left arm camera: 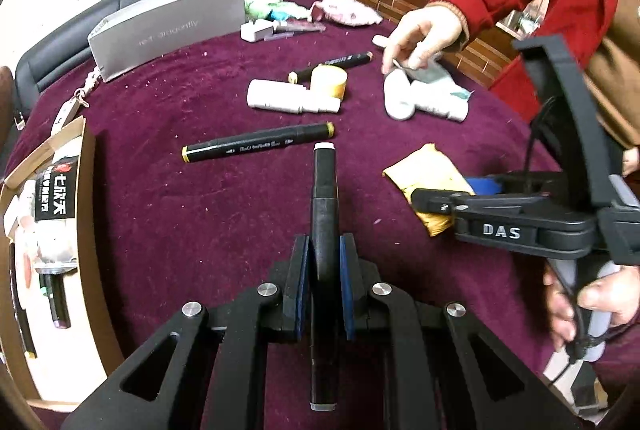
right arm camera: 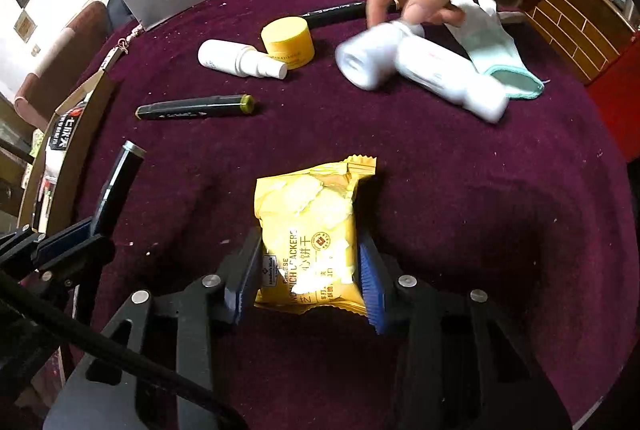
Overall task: Organize objects
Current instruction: 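Carry packet and marker to the cardboard tray and release both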
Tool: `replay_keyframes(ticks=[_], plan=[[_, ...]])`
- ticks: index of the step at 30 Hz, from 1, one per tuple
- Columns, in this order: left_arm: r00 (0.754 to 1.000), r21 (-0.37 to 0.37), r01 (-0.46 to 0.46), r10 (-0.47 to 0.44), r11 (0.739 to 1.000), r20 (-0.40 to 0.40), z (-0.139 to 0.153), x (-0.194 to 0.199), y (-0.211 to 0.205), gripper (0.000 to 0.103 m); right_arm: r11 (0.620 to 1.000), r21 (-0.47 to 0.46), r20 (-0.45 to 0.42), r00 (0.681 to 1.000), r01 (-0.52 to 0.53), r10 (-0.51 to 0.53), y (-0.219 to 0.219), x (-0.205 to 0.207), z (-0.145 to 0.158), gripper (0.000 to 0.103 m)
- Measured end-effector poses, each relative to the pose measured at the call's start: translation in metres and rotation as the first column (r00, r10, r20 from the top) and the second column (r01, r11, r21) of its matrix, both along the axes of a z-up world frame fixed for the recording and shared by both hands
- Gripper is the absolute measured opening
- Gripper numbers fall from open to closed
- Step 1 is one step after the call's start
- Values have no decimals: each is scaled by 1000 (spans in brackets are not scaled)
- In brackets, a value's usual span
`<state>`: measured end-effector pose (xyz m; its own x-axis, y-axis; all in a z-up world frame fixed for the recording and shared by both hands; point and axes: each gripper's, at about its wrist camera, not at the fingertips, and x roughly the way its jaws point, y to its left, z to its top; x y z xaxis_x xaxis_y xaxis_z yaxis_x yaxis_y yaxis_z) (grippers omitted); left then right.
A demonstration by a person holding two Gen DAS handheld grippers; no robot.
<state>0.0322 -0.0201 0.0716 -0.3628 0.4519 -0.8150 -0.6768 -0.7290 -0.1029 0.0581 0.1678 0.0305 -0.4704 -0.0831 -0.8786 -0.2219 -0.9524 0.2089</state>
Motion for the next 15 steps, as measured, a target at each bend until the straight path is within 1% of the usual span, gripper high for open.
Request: replay_keyframes(ticks=[4,7,10,15], plan=[[1000,48,-2,3,999,-12,14,6,-14,11,1000,-2,-14,1000,-4,4,-4,7,9,42],[999,85,-23,25,996,-22,24,8,-30,11,1000,-13,-30,999,-17,17,-10,10,17,42],[998,124,-57,61,991,-29,34,5,-51,11,999,-26,-54,998,-34,33,-21,11,30,42],[990,185,-130,139,974,-36,47,-3,-93,12,996,-57,-89,994,-69,63,-37,8,49,42]])
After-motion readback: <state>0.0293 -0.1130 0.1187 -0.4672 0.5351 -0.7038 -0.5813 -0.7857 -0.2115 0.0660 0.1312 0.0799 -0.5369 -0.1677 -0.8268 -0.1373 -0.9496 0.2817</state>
